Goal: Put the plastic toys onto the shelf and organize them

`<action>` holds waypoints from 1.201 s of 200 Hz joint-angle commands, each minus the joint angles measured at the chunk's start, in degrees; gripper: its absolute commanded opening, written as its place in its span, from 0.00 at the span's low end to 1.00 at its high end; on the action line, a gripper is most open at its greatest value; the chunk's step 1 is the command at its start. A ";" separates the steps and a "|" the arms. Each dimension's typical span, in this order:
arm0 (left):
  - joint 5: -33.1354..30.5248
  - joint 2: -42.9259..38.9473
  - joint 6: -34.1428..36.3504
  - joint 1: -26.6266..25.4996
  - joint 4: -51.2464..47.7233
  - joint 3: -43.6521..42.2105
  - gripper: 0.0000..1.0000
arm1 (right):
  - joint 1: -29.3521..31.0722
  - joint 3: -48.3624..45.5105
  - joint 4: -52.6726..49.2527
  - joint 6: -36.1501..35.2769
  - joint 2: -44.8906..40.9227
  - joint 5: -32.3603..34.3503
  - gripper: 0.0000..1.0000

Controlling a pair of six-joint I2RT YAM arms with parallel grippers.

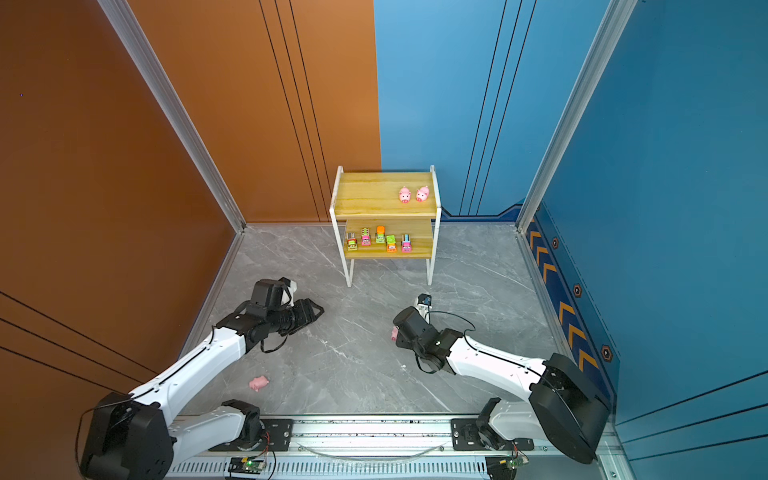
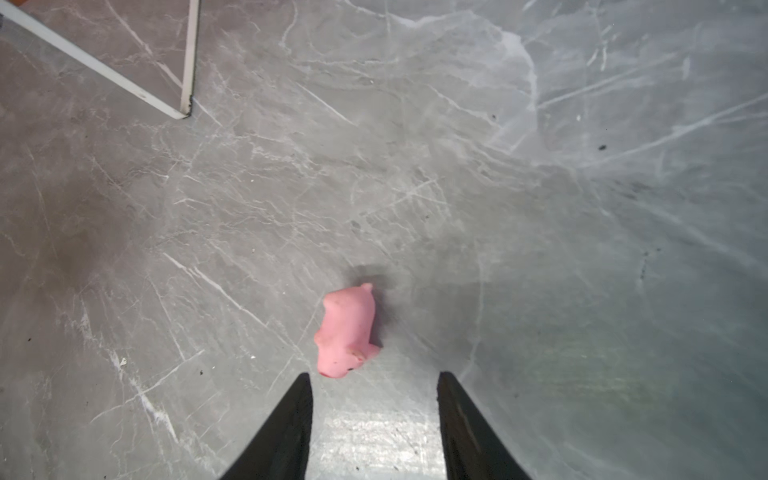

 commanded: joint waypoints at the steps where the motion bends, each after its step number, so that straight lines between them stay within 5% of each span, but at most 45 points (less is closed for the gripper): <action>1: -1.99 0.49 1.70 -0.76 0.81 0.69 0.62 | -1.53 -1.98 8.15 5.10 -0.40 -4.99 0.51; 72: -1.90 0.01 1.79 -1.30 0.76 0.79 0.62 | -4.26 -2.36 18.63 7.60 8.15 -10.04 0.41; 146: -1.77 0.18 1.79 -0.79 1.28 0.53 0.62 | -1.25 3.94 14.40 5.26 13.58 -7.81 0.24; 213: -1.26 -0.12 1.62 0.01 1.73 -0.05 0.62 | 5.60 12.83 8.52 3.06 18.62 -3.62 0.24; 240: -0.78 -0.30 1.89 0.23 1.55 0.29 0.62 | 7.16 16.41 -0.49 -4.18 15.27 3.57 0.37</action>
